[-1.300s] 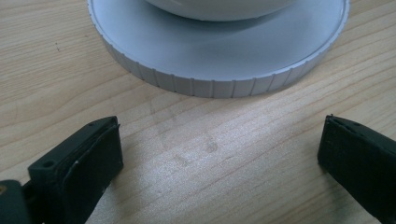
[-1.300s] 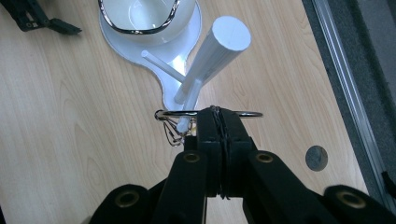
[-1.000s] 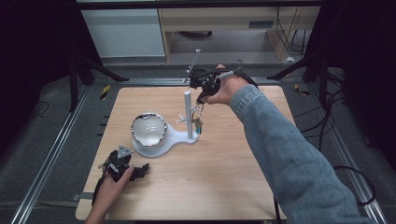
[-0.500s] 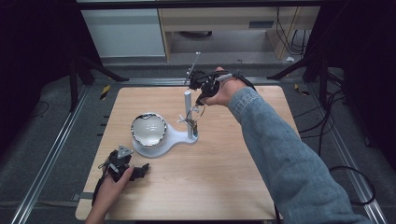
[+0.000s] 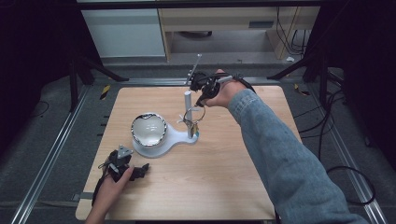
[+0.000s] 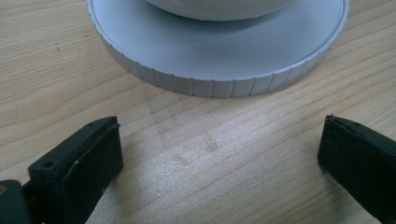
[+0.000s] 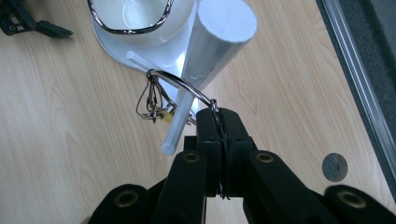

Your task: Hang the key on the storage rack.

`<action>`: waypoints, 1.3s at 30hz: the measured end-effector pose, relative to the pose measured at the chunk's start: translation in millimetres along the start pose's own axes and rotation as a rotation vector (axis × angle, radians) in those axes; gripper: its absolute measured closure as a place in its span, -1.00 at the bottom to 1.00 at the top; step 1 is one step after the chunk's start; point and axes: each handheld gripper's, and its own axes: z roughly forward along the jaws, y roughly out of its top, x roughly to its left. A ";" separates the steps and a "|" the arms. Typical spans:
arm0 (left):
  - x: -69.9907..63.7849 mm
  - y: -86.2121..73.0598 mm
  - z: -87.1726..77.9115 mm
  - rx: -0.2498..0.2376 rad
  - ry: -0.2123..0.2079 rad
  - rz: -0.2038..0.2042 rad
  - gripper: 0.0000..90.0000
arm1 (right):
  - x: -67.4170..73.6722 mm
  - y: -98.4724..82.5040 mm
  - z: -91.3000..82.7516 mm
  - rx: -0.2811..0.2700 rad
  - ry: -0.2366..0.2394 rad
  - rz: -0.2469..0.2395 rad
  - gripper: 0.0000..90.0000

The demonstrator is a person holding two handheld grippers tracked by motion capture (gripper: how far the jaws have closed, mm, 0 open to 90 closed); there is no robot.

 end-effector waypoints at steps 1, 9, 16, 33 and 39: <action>0.0 0.0 0.0 0.000 0.000 0.000 -1.00 | 0.1 -0.3 0.4 0.001 0.000 0.001 0.96; 0.0 0.0 0.0 0.000 0.000 0.000 -1.00 | -0.3 0.0 2.0 0.006 0.001 0.003 0.94; 0.0 0.0 0.0 0.000 0.000 0.000 -1.00 | -1.6 -1.1 1.1 0.003 -0.006 0.011 0.87; 0.0 0.0 0.0 0.000 0.000 0.000 -1.00 | -12.0 -10.7 -9.3 -0.030 -0.072 0.081 0.30; 0.0 0.0 0.0 0.000 0.000 0.000 -1.00 | -16.9 -12.4 -11.5 -0.042 -0.073 0.114 -0.07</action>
